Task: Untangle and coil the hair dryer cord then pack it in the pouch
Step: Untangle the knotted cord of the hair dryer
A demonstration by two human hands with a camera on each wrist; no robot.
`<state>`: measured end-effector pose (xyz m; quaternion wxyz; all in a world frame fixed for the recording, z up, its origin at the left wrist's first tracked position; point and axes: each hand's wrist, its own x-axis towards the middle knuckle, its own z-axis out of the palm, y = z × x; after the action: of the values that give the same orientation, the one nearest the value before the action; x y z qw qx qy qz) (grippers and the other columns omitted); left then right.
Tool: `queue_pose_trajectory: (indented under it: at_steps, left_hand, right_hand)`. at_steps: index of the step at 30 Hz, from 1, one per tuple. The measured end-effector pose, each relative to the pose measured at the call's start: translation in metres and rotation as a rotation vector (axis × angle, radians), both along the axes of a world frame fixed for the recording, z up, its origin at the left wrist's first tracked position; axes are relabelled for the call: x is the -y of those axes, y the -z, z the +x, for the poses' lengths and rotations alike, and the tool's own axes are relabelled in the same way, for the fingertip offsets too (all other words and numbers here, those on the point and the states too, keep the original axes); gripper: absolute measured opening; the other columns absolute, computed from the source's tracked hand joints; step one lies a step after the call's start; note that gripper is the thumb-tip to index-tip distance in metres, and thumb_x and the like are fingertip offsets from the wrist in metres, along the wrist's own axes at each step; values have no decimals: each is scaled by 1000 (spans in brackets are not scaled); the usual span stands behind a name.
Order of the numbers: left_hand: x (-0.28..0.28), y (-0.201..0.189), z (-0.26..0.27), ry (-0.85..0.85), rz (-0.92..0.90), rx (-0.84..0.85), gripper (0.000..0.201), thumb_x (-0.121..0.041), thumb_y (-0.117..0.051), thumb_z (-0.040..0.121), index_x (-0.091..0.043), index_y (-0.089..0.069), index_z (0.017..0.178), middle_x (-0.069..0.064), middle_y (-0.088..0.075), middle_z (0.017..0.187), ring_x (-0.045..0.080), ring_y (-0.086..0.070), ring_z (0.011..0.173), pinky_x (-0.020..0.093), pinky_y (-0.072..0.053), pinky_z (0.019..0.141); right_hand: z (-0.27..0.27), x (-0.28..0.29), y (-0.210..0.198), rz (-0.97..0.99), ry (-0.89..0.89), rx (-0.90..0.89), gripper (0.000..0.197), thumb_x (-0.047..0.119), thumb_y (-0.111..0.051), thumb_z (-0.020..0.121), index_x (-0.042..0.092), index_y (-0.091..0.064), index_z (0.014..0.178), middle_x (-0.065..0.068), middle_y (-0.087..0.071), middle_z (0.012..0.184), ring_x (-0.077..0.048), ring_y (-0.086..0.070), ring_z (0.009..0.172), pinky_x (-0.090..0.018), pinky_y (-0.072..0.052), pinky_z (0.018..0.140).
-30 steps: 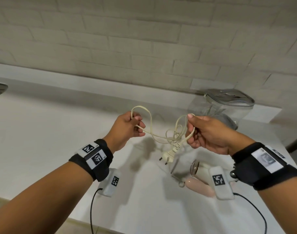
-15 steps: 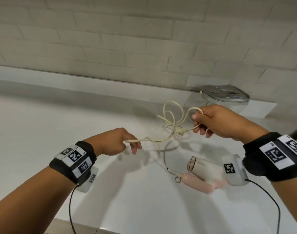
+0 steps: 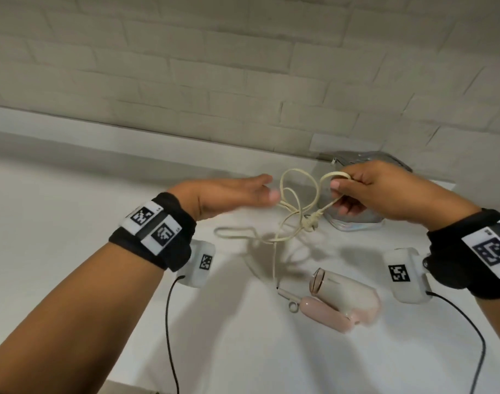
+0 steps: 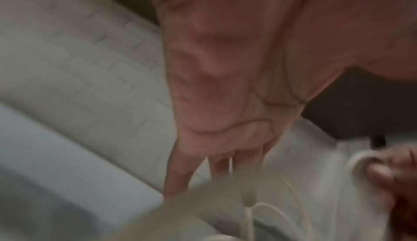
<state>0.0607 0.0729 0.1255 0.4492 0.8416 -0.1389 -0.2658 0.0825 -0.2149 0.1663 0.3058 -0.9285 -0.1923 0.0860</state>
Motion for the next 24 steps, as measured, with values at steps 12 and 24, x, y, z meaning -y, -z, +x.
queue_pose_trajectory:
  at_steps: [12, 24]
  left_hand:
    - [65, 53, 23, -235, -155, 22, 60, -47, -77, 82, -29, -47, 132, 9, -67, 125, 21, -63, 110, 33, -50, 91]
    - [56, 57, 14, -527, -733, -86, 16, -2, -40, 104, -2, -56, 106, 18, -65, 85, 27, -62, 72, 39, -55, 75]
  right_hand:
    - [-2, 11, -12, 517, -171, -315, 31, 47, -58, 87, 19, -70, 77, -16, -73, 115, -23, -70, 105, -32, -59, 85]
    - [3, 46, 17, 627, 207, -46, 39, 50, -63, 87, 13, -71, 78, 8, -31, 51, -14, -20, 46, -27, -16, 50]
